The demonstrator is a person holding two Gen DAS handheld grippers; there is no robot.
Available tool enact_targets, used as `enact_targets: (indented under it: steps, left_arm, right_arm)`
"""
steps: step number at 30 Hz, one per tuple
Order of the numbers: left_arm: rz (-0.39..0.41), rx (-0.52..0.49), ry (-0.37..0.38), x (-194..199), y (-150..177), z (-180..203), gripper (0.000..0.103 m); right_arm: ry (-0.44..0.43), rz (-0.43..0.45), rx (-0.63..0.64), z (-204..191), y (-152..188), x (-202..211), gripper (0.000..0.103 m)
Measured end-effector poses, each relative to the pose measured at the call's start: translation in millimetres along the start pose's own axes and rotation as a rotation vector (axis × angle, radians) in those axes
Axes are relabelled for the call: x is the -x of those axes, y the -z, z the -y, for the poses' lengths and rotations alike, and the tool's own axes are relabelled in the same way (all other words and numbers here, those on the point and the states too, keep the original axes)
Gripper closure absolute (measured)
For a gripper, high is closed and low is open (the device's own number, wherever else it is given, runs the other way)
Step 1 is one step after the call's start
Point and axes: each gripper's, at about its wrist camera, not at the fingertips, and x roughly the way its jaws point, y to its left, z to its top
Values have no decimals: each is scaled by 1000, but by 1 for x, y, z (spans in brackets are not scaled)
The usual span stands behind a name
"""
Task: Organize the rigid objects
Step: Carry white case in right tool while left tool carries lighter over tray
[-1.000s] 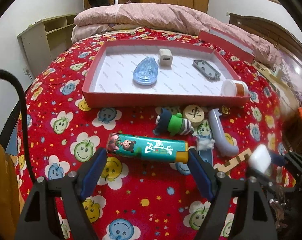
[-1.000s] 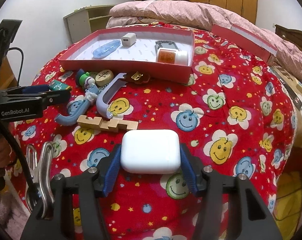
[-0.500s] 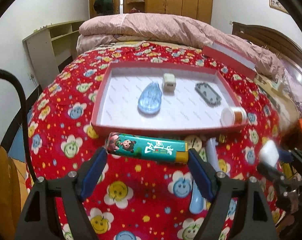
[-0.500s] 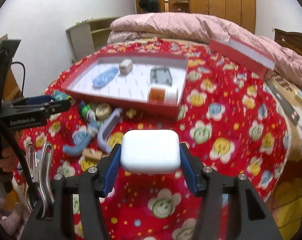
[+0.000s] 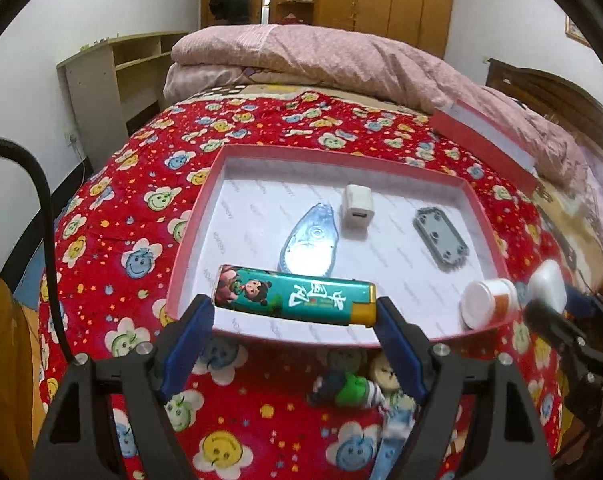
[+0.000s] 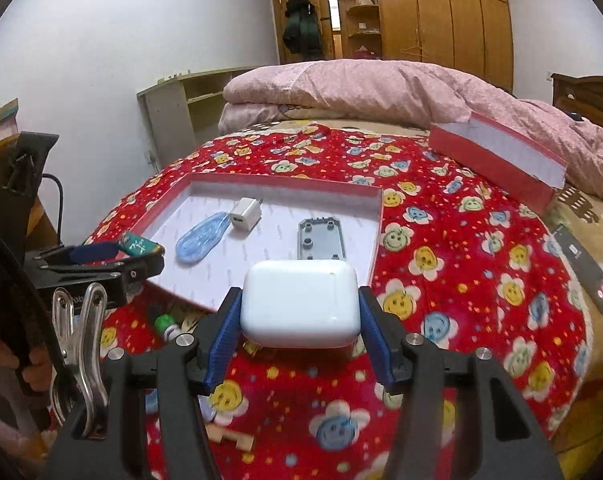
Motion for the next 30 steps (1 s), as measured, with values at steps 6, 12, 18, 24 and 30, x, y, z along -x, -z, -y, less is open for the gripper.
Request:
enact_targets:
  steps: [6,12,18,24,30]
  left_arm:
    - [-32,15,-23,-19,-4,3,19]
    - [-42,11,-49,-32,-5,7,19]
    - [-42,3,-58,-40,-5,9,19]
    - [-29,14,-53,-46,-6,12,19]
    - [-24,-9,-71,-50,-4,16,19]
  right_arm:
    - [-11,1,-3,8,-6,-20,46]
    - [-26,-8,-33,18,-9,-37,46]
    - [-18,-19,-35,20,-8,-49,46]
    - [-11,-11,-21,17,-5,-53,46]
    - [-7,-1,-9,14,-3,-57,46]
